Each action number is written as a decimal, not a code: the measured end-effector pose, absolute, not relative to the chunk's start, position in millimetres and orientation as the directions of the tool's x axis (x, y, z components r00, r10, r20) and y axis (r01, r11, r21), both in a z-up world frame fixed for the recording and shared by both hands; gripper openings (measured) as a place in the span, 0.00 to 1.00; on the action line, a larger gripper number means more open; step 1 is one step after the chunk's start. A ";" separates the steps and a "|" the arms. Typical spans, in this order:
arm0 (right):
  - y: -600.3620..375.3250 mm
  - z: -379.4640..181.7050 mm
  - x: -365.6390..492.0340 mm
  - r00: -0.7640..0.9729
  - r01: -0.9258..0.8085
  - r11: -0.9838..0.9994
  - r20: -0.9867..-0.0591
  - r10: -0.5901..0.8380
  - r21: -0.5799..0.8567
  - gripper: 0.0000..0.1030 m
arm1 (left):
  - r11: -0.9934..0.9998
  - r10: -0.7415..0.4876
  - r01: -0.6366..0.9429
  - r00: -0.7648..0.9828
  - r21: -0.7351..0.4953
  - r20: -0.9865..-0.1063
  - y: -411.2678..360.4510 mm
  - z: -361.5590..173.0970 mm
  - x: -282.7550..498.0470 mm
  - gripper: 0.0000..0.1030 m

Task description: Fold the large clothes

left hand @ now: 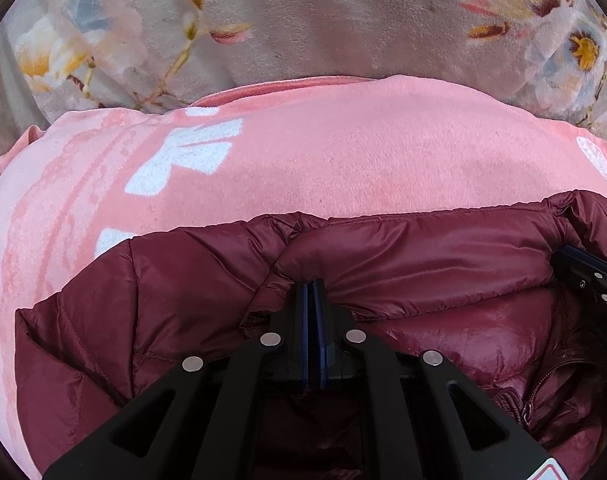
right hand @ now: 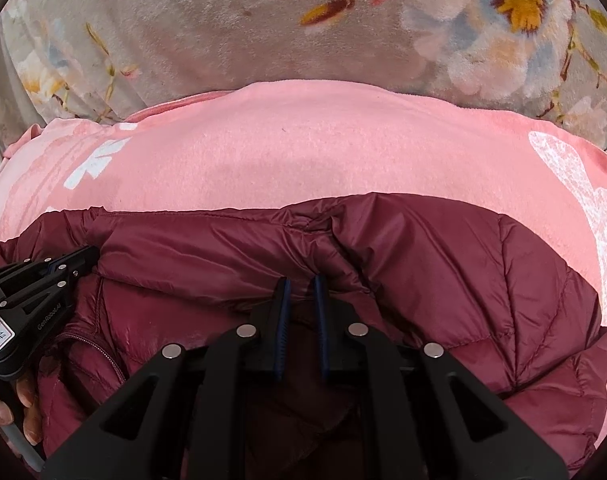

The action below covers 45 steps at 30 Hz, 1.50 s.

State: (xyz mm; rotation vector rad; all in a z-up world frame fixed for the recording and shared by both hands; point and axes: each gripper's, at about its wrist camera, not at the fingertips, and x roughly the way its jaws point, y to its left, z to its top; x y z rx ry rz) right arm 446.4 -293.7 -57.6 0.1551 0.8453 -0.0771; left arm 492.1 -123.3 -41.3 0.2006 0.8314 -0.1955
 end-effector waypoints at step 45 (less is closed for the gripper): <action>-342.9 -57.7 -45.0 0.735 0.374 0.762 -0.670 0.104 0.529 0.49 | 0.939 -0.328 0.074 0.491 -0.337 -0.807 136.6 -45.0 107.0 0.59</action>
